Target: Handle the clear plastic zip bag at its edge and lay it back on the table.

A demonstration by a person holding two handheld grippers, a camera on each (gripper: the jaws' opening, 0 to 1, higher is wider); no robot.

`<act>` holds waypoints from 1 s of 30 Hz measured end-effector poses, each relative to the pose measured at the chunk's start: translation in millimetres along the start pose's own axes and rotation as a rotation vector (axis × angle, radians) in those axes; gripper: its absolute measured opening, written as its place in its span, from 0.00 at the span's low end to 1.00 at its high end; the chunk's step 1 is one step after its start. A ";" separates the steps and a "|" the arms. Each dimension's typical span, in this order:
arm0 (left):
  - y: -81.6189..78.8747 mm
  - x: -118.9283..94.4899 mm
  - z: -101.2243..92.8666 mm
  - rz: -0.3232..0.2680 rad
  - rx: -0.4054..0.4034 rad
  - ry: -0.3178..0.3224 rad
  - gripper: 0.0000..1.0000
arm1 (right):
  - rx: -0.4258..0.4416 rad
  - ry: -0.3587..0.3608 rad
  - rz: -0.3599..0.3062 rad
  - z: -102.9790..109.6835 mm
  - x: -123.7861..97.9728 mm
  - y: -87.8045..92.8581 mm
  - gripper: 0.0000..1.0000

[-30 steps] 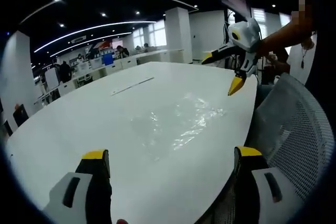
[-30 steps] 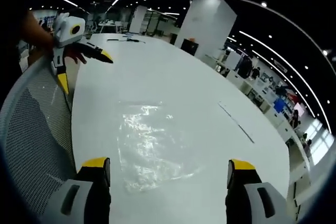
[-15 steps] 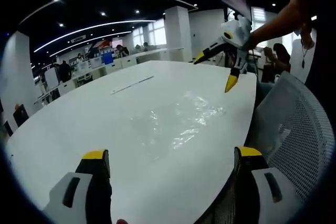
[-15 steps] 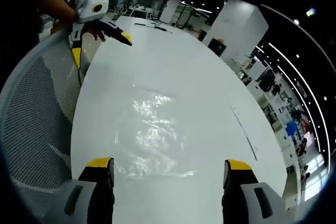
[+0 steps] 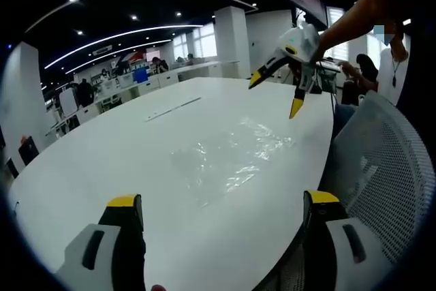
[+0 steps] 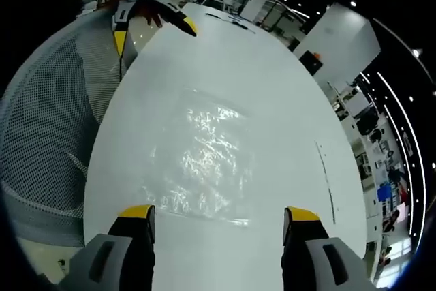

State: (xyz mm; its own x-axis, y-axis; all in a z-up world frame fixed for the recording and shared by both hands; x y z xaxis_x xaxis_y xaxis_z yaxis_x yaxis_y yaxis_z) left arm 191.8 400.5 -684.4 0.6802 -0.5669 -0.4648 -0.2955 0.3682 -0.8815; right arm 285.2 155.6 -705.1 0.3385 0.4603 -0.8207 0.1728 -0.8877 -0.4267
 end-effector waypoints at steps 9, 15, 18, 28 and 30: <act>5.2 1.4 -1.0 0.023 0.012 0.006 0.96 | -0.078 -0.073 0.068 2.8 15.5 15.7 0.58; 7.8 2.2 -3.5 0.039 0.016 0.016 0.95 | -0.171 -0.116 0.104 7.9 23.5 22.2 0.50; 9.1 2.3 -3.6 0.044 0.016 0.018 0.94 | -0.190 -0.138 0.119 10.7 31.2 28.1 0.46; 9.1 2.7 -4.0 0.050 0.018 0.018 0.92 | -0.177 -0.230 0.144 12.8 47.7 31.2 0.33; 9.6 2.8 -3.6 0.051 0.015 0.018 0.92 | -0.170 -0.256 0.150 15.9 49.8 29.6 0.32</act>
State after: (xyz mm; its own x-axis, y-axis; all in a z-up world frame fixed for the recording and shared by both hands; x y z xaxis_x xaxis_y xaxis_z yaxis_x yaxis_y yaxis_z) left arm 188.4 399.8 -694.5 0.6518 -0.5604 -0.5109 -0.3192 0.4084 -0.8552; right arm 292.4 152.3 -764.6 0.1321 0.2907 -0.9477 0.2976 -0.9236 -0.2418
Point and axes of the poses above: the point that each gripper's makers call its tool centre point, and the gripper's own axes: x roughly forward along the fingers, z roughly to its left, y roughly out of its underside, the point moved 1 cm from there along -x, roughly backward along the fingers
